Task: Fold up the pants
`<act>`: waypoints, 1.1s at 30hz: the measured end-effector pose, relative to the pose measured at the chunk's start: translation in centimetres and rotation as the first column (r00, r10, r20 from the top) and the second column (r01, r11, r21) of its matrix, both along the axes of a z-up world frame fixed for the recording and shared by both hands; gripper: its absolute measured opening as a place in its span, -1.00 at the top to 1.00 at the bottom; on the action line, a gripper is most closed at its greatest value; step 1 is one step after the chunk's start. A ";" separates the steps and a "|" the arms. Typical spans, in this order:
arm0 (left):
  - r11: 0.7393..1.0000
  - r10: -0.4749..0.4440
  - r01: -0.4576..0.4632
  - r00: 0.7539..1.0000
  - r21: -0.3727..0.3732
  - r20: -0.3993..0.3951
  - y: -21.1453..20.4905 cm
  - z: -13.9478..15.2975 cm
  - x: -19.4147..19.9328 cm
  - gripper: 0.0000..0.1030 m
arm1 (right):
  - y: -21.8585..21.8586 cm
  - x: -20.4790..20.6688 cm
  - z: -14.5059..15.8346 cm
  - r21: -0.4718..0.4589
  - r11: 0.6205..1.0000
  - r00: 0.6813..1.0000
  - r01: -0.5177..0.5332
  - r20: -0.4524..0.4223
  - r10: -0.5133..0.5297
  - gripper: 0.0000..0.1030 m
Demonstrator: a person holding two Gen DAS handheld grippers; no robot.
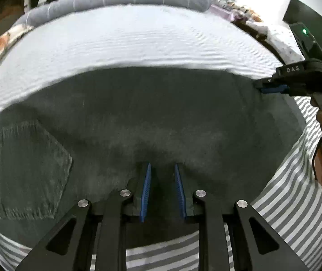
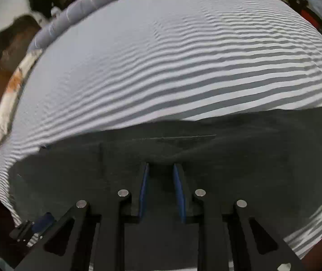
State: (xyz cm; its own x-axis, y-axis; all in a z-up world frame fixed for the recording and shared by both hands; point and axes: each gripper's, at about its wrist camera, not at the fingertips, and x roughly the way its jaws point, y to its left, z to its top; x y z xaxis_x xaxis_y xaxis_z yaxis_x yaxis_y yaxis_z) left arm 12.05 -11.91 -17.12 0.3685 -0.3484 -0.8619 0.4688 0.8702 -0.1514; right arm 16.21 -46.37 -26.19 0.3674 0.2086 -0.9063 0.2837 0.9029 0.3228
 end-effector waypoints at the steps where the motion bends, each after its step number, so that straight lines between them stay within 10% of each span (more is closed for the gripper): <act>1: 1.000 0.006 -0.006 1.000 0.002 -0.017 0.4 -0.4 0.0 0.56 | 0.1 0.3 -0.7 -0.017 1.000 1.000 -0.006 -0.019 0.006 0.62; 9: 0.996 0.056 -0.050 0.995 -0.080 0.077 2.6 2.4 0.1 0.56 | 1.2 1.9 0.3 -0.037 0.997 0.997 -0.060 -0.055 0.058 0.57; 14: 0.989 0.134 -0.123 0.981 -0.088 0.139 3.4 3.1 1.1 0.55 | 4.1 6.6 2.8 0.133 0.963 0.971 -0.235 -0.007 0.238 0.57; 20: 0.976 0.200 -0.201 0.980 -0.079 -0.017 4.2 -0.3 1.8 0.55 | 11.0 13.0 2.1 0.377 0.830 0.895 -0.410 -0.009 0.446 0.56; 33: 0.982 0.188 -0.187 0.982 -0.042 0.028 2.8 -1.1 0.3 0.55 | 19.6 16.2 -3.3 0.548 0.616 0.675 -0.566 -0.121 0.728 0.50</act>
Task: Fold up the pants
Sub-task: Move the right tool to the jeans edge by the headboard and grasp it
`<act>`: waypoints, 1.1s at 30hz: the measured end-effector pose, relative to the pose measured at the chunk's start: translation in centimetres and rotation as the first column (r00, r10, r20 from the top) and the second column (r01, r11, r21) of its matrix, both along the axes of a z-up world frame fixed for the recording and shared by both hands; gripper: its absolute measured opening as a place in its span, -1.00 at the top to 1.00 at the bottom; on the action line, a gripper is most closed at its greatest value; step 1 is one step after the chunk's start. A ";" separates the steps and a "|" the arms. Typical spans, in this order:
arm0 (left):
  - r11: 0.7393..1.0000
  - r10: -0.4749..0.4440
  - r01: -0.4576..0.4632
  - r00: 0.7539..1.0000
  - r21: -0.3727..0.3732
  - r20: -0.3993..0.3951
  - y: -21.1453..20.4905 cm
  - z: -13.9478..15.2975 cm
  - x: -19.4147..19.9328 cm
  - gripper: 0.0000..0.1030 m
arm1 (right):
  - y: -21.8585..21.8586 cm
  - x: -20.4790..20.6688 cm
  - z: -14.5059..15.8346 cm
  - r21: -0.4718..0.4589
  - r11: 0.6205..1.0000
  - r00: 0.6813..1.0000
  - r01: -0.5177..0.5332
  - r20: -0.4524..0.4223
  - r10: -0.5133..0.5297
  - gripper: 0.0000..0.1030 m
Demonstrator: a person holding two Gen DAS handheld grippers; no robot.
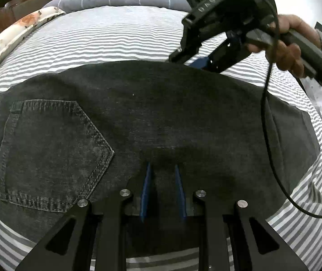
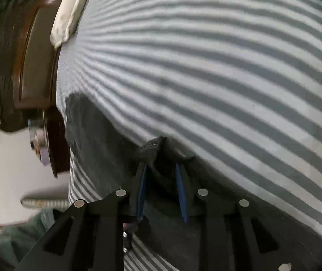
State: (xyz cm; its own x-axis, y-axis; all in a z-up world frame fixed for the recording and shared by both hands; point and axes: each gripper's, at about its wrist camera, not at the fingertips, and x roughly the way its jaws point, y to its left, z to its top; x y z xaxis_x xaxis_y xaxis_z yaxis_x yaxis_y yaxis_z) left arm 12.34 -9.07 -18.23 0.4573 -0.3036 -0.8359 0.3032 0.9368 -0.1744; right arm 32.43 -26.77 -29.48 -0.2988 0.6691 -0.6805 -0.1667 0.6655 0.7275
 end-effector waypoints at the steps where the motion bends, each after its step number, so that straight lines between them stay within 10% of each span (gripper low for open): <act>1: 1.000 0.003 -0.003 1.000 -0.005 -0.001 0.1 0.0 0.1 0.55 | 0.4 -0.2 -0.1 0.014 1.000 1.000 -0.019 -0.003 0.019 0.50; 17: 0.991 0.133 -0.136 0.983 0.014 0.126 2.7 1.4 -0.2 0.55 | -1.1 0.7 6.2 0.202 0.959 0.936 0.198 0.251 -0.246 0.86; 28: 0.991 0.133 -0.133 0.990 0.002 0.049 3.4 0.8 1.1 0.55 | -0.4 3.6 2.7 0.011 0.969 0.924 0.247 0.300 -0.239 0.88; 33: 0.995 0.074 -0.058 0.968 -0.077 0.239 3.5 6.5 2.4 0.52 | -0.8 3.3 3.3 0.029 0.971 0.920 0.238 0.313 -0.235 0.88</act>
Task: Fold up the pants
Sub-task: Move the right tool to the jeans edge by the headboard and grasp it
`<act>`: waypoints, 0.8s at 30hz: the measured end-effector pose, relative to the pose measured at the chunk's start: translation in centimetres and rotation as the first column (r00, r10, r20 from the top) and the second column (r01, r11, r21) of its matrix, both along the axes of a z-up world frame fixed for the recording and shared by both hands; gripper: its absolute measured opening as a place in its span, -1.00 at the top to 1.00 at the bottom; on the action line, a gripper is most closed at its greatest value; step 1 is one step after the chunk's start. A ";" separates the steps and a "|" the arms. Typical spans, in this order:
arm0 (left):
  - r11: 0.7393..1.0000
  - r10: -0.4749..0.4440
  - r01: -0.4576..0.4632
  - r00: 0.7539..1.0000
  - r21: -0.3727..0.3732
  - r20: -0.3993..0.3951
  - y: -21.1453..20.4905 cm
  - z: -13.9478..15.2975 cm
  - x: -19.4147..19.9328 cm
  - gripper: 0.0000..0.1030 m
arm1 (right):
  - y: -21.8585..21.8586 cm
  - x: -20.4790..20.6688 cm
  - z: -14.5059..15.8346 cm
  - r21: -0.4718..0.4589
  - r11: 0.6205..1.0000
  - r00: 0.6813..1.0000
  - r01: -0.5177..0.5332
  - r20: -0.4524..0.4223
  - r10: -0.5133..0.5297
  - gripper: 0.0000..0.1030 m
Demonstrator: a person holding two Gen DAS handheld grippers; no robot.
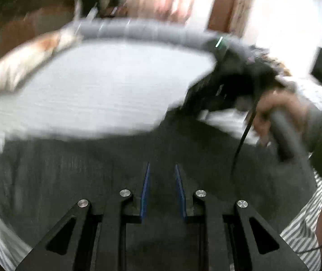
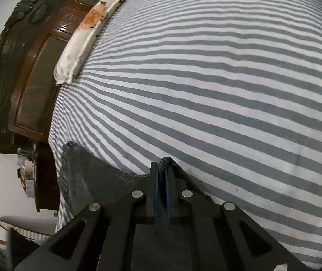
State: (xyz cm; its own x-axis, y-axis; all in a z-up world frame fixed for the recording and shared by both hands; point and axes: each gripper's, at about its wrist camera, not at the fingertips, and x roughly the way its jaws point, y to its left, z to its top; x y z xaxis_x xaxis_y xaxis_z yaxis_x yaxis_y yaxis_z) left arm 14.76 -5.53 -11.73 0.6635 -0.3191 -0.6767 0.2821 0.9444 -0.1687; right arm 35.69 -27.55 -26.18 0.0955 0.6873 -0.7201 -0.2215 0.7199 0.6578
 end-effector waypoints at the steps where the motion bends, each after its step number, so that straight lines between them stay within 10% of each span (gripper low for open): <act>1: 1.000 -0.029 0.029 0.999 -0.007 0.023 -0.3 0.7 0.9 0.48 | -0.3 -0.1 0.2 0.012 1.000 1.000 0.004 0.001 -0.004 0.88; 12: 1.000 0.002 -0.007 0.975 -0.021 -0.220 0.2 -6.9 9.2 0.49 | -0.4 0.1 0.7 0.026 1.000 1.000 0.011 0.026 -0.012 0.88; 24: 0.999 0.034 -0.034 0.994 -0.005 -0.100 0.7 -6.2 8.4 0.56 | -1.6 -1.9 2.2 -0.069 0.990 0.987 0.125 0.112 -0.117 0.52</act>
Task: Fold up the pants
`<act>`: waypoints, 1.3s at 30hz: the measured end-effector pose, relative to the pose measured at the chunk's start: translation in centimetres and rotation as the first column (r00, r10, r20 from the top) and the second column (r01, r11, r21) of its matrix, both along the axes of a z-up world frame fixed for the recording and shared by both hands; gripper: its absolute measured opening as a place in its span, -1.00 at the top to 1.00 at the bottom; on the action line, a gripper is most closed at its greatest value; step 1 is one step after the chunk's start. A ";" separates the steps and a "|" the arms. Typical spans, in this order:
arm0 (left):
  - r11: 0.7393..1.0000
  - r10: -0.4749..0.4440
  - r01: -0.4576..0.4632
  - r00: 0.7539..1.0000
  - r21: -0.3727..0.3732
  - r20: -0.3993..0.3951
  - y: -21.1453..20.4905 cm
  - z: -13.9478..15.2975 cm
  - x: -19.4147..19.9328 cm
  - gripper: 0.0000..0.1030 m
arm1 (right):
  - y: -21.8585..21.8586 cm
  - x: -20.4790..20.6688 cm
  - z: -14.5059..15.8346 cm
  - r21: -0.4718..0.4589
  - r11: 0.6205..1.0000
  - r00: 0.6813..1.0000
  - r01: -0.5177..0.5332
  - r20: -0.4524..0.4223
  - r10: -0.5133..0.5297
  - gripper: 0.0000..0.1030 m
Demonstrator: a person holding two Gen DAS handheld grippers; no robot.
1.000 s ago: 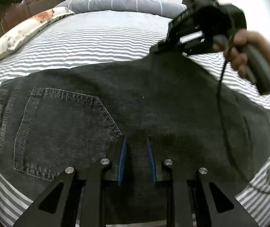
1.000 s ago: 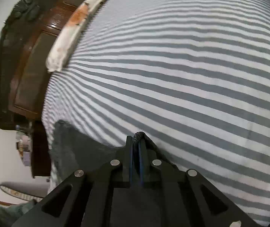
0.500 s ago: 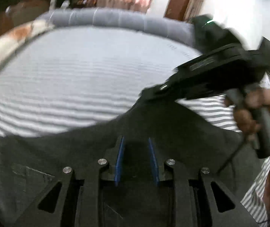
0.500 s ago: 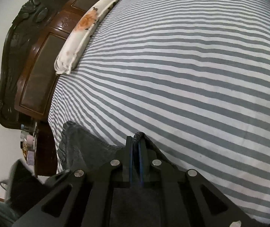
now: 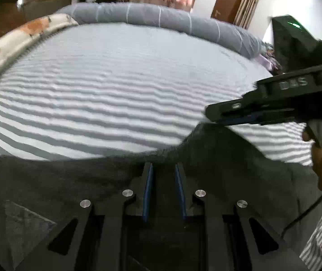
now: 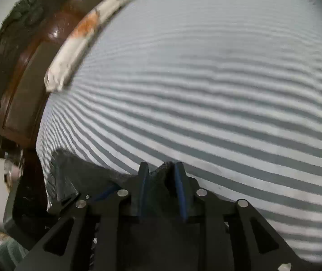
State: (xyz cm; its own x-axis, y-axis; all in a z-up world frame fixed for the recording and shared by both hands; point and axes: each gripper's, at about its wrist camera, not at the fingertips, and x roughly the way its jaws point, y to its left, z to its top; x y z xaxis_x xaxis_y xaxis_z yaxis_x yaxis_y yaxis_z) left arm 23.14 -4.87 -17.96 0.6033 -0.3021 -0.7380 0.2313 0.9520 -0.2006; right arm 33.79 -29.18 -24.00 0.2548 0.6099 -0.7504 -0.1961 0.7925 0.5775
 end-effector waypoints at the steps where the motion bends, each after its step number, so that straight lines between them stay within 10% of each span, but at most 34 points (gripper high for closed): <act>1: 1.000 -0.008 0.008 0.998 0.011 0.061 -0.1 1.4 -0.8 0.56 | -0.8 -0.7 0.7 0.016 0.999 0.999 0.028 0.016 -0.029 0.51; 5: 0.991 -0.132 0.132 0.982 0.006 0.138 -0.9 3.9 -3.2 0.52 | -4.6 -6.5 3.1 -0.032 0.991 0.987 0.132 0.101 -0.128 0.44; 10: 0.953 -0.301 0.300 0.954 -0.044 -0.012 -3.6 2.3 -4.5 0.47 | -8.4 -13.2 0.2 -0.156 0.960 0.973 0.233 0.045 -0.228 0.44; 21: 0.973 -0.170 0.180 0.982 0.146 -0.079 -3.6 -1.1 -3.6 0.47 | -15.8 -13.2 -3.9 -0.314 0.848 0.899 0.426 0.039 -0.437 0.74; 30: 0.967 -0.171 0.170 0.985 0.188 -0.011 -3.9 -1.6 -4.1 0.44 | -19.9 -17.8 -1.6 -0.111 0.843 0.850 0.526 0.022 -0.527 0.41; 39: 0.952 -0.202 0.183 0.978 0.247 0.052 -5.5 2.3 -8.7 0.24 | -26.5 -31.9 -2.8 -0.022 0.718 0.713 0.696 -0.096 -0.694 0.34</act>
State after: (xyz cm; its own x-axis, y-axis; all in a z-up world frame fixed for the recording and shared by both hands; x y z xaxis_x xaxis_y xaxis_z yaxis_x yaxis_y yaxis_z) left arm 14.43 -10.37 -15.63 0.6079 -0.2381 -0.7575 0.4205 0.9058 0.0527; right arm 1.92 -55.63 -26.76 0.5435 0.2991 -0.7844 0.4600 0.6755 0.5763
